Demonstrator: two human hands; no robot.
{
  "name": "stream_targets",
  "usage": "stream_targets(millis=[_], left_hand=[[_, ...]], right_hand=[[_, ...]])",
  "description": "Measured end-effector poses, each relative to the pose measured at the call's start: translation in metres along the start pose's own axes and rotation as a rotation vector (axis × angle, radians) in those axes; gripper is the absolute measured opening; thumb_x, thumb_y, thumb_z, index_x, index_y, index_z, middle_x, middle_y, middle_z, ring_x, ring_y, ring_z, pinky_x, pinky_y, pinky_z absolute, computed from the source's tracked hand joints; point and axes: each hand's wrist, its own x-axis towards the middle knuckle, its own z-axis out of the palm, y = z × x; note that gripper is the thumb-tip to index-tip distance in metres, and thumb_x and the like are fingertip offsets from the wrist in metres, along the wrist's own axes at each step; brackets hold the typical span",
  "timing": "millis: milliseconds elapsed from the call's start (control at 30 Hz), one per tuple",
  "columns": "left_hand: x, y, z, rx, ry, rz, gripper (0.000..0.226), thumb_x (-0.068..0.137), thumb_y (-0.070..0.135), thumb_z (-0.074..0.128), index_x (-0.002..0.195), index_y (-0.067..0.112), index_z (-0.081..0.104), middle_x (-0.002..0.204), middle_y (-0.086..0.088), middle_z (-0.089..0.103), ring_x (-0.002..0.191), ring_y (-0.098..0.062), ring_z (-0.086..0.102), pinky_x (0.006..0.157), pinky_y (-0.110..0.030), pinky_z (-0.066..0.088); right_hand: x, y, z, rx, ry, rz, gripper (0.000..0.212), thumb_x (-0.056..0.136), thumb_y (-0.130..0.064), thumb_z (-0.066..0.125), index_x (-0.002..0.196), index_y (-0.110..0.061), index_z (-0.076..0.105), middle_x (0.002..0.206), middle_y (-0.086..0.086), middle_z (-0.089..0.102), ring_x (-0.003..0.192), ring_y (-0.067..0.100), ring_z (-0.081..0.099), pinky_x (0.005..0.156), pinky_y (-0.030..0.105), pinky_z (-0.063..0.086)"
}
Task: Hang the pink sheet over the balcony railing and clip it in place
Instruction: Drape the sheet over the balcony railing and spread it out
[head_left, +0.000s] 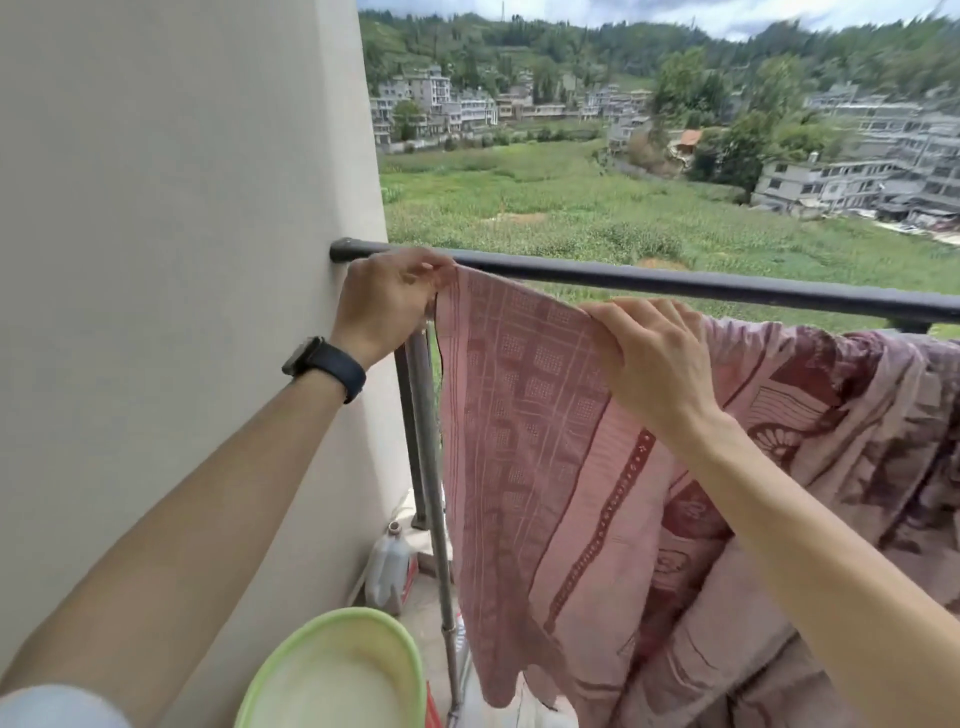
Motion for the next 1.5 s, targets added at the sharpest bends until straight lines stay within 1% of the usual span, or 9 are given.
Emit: stream_targets(millis=[167, 333, 533, 733, 1000, 1067, 1233, 1367, 1500], left_hand=[[-0.018, 0.029, 0.015, -0.476, -0.059, -0.177, 0.010, 0.092, 0.031, 0.067, 0.097, 0.023, 0.069, 0.090, 0.005, 0.068, 0.080, -0.019, 0.070, 0.074, -0.042, 0.061], [-0.037, 0.040, 0.028, -0.344, -0.187, 0.022, 0.015, 0.086, 0.025, 0.074, 0.100, 0.018, 0.075, 0.090, 0.011, 0.072, 0.083, 0.001, 0.067, 0.070, -0.013, 0.053], [-0.092, -0.021, 0.032, -0.188, -0.122, -0.015, 0.017, 0.087, 0.018, 0.073, 0.103, 0.021, 0.071, 0.096, 0.015, 0.069, 0.070, 0.005, 0.062, 0.060, -0.015, 0.051], [-0.098, -0.029, 0.031, -0.351, -0.058, -0.337, 0.030, 0.092, 0.027, 0.067, 0.119, 0.023, 0.055, 0.094, 0.007, 0.065, 0.079, -0.002, 0.062, 0.060, -0.007, 0.047], [-0.063, -0.025, 0.024, -0.390, -0.328, -0.451, 0.055, 0.082, 0.070, 0.055, 0.110, 0.024, 0.064, 0.101, 0.005, 0.069, 0.096, -0.017, 0.066, 0.089, -0.041, 0.054], [-0.050, -0.014, 0.017, -0.450, -0.298, -0.434, 0.044, 0.088, 0.060, 0.057, 0.099, 0.020, 0.071, 0.088, 0.006, 0.070, 0.086, -0.017, 0.066, 0.085, -0.044, 0.057], [-0.033, -0.010, 0.008, -0.704, -0.043, -0.534, 0.019, 0.094, 0.033, 0.060, 0.078, 0.022, 0.060, 0.075, 0.004, 0.067, 0.071, -0.012, 0.060, 0.070, -0.030, 0.048], [-0.052, -0.036, 0.009, -0.799, 0.122, -0.659, 0.036, 0.097, 0.036, 0.051, 0.101, 0.002, 0.063, 0.088, -0.008, 0.065, 0.080, -0.020, 0.060, 0.073, -0.035, 0.048], [-0.083, -0.050, 0.019, -0.617, 0.160, -0.708, 0.032, 0.103, 0.037, 0.042, 0.101, 0.009, 0.057, 0.100, -0.011, 0.067, 0.085, -0.022, 0.063, 0.077, -0.036, 0.054]], right_hand=[[0.015, -0.019, -0.011, 0.111, 0.166, 0.176, 0.033, 0.099, -0.032, 0.049, 0.127, -0.021, 0.062, 0.118, -0.003, 0.068, 0.109, 0.023, 0.056, 0.096, 0.039, 0.034], [0.010, -0.049, -0.021, 0.095, -0.097, -0.011, 0.049, 0.091, -0.056, 0.057, 0.134, -0.032, 0.055, 0.127, -0.007, 0.063, 0.119, 0.019, 0.050, 0.098, 0.037, 0.032], [-0.009, -0.042, 0.002, -0.065, -0.108, -0.011, 0.051, 0.087, -0.050, 0.065, 0.130, -0.025, 0.060, 0.129, 0.003, 0.057, 0.117, 0.025, 0.046, 0.097, 0.044, 0.037], [0.001, -0.048, 0.014, -0.213, -0.139, 0.047, 0.070, 0.088, -0.066, 0.045, 0.144, -0.024, 0.041, 0.147, 0.005, 0.045, 0.135, 0.027, 0.038, 0.110, 0.050, 0.024], [-0.035, -0.009, 0.006, -0.227, 0.141, 0.274, 0.088, 0.078, -0.076, 0.059, 0.137, -0.013, 0.040, 0.141, 0.016, 0.041, 0.127, 0.028, 0.035, 0.102, 0.047, 0.029], [-0.045, 0.006, -0.003, -0.254, 0.192, 0.313, 0.084, 0.079, -0.076, 0.059, 0.130, -0.012, 0.042, 0.135, 0.012, 0.040, 0.121, 0.026, 0.035, 0.098, 0.046, 0.030], [-0.056, 0.033, -0.015, -0.248, 0.165, 0.359, 0.061, 0.084, -0.056, 0.069, 0.119, -0.012, 0.045, 0.128, 0.017, 0.045, 0.116, 0.029, 0.035, 0.090, 0.050, 0.037], [-0.064, 0.041, -0.009, -0.211, 0.254, 0.235, 0.025, 0.091, -0.022, 0.066, 0.110, -0.009, 0.058, 0.116, 0.017, 0.053, 0.106, 0.033, 0.043, 0.082, 0.046, 0.047], [-0.092, 0.041, -0.006, -0.155, 0.207, 0.252, 0.021, 0.087, -0.006, 0.069, 0.108, -0.009, 0.064, 0.110, 0.012, 0.058, 0.095, 0.030, 0.051, 0.072, 0.045, 0.049]])
